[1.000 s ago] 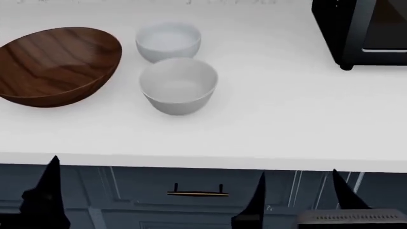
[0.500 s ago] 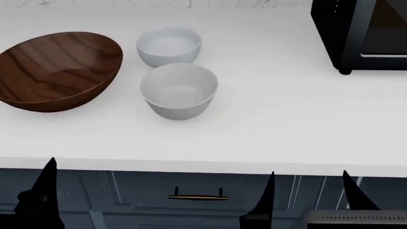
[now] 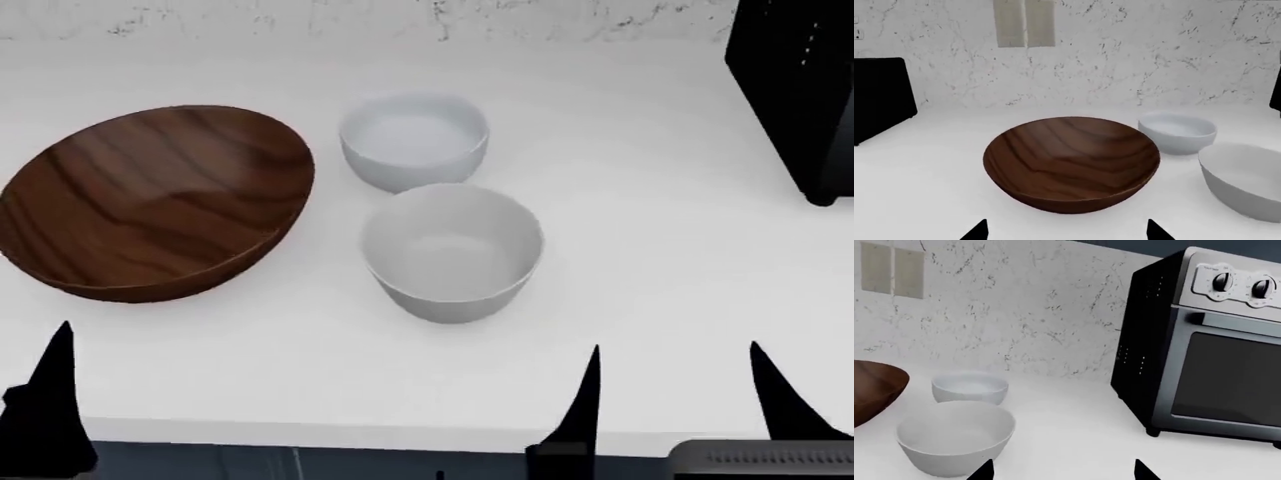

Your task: Stack the bowls from largest to smallest.

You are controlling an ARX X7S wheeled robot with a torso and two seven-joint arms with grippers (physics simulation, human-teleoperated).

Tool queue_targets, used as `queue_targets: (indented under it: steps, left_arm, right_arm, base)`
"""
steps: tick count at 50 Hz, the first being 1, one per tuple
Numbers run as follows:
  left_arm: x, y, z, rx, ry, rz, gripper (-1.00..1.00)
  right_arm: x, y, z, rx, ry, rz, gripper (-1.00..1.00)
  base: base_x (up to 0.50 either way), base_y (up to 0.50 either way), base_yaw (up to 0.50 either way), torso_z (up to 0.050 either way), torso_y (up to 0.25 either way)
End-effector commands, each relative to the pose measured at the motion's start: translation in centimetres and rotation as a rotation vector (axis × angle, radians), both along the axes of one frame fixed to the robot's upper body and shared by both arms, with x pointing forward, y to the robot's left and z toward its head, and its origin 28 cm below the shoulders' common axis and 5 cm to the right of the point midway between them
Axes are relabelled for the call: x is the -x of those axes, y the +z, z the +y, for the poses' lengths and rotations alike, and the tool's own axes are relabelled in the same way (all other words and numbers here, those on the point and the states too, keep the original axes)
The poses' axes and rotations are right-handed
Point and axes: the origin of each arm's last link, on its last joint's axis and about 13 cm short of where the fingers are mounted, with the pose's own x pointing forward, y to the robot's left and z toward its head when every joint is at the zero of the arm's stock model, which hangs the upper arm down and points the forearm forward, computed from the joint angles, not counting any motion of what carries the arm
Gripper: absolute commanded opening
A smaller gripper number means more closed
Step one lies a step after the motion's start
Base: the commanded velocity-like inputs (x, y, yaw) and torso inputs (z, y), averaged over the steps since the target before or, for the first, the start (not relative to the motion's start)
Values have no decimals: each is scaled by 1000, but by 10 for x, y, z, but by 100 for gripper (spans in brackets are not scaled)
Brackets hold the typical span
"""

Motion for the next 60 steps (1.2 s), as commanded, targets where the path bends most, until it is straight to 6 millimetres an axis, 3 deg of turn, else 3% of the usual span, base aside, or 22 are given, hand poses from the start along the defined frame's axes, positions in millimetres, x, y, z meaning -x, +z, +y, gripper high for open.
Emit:
queue_targets:
  steps: [1,32,35,39,44,49,55,60]
  left_arm:
    - [3,5,4,-1,25,-22,100]
    - [2,8,10,-8,41,-25,100]
    - [2,7,10,-12,38,-20,100]
    - [3,8,12,-8,42,-14,100]
    - [3,7,12,-11,38,-2,100]
    - [4,8,14,-3,43,18,100]
    - [3,8,16,1,50,33,100]
    - [4,10,21,9,62,34,100]
  right_arm:
    - [0,1,-7,-1,-28,12,100]
    - [2,3,-18,37,-80,13,100]
    - [1,3,-18,-26,-90,30,100]
    - [-1,13,-24,-32,-115,63,100]
    - [-12,24,-28,10,-90,134,100]
    - [-42,34,-34,42,-113,270,100]
    - [-74,61,-43,-87,-100,351,100]
    - [-103,66,-56,-131,-80,486,100]
  base:
    - [449,355,0,0,0]
    - [448,358,0,0,1]
    - [314,223,0,0,3]
    - [0,0,0,0,3]
    - [0,0,0,0,0]
    - [0,0,0,0,0]
    - [0,0,0,0,0]
    - [0,0,0,0,0]
